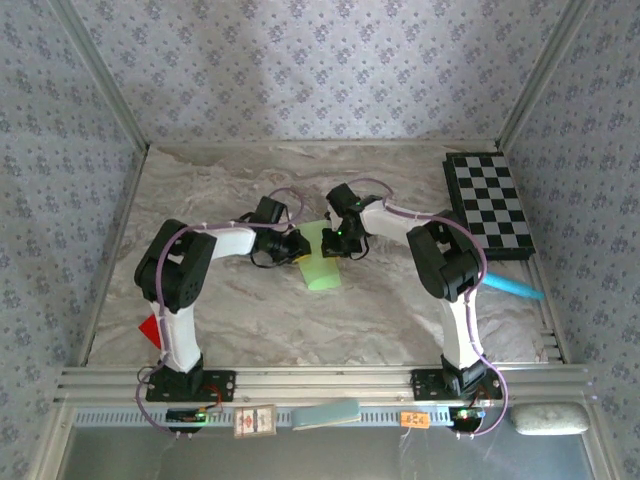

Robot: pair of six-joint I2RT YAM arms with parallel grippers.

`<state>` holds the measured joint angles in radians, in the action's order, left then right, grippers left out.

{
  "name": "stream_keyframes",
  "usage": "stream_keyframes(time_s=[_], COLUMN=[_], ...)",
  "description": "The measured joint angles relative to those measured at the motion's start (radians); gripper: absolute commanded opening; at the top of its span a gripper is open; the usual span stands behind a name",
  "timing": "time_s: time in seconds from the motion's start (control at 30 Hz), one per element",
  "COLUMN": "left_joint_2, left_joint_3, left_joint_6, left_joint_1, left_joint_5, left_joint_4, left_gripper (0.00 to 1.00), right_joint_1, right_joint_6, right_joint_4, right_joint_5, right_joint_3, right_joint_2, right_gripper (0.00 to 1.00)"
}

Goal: Fold a paper plane with a square sheet of paper (pick it up from the middle)
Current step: First fold the square sheet of paper in half at the center of the table.

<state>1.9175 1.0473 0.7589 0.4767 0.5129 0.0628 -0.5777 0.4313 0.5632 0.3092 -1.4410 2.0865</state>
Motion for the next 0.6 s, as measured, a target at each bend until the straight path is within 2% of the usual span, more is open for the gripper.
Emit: stream_keyframes(time_s=[0.33,0.6], left_joint_2=[-0.028,-0.043], left_joint_3=[-0.021,0.008], left_joint_6=[-0.053,-0.043], left_joint_1=[-0.089,-0.005], left_joint_5=[0.026,0.027], left_joint_4=[0.005,-0.039], left_gripper=[0.15,0.14], right_joint_1=[0.0,0.0], right_joint_6=[-0.011,-0.011], right_joint_4=[0.009,0.013], right_joint_5=[-0.003,-0.008], right_joint_3=[-0.006,-0.008], right_joint_2=[0.002,0.003], right_gripper=[0.15,0.15])
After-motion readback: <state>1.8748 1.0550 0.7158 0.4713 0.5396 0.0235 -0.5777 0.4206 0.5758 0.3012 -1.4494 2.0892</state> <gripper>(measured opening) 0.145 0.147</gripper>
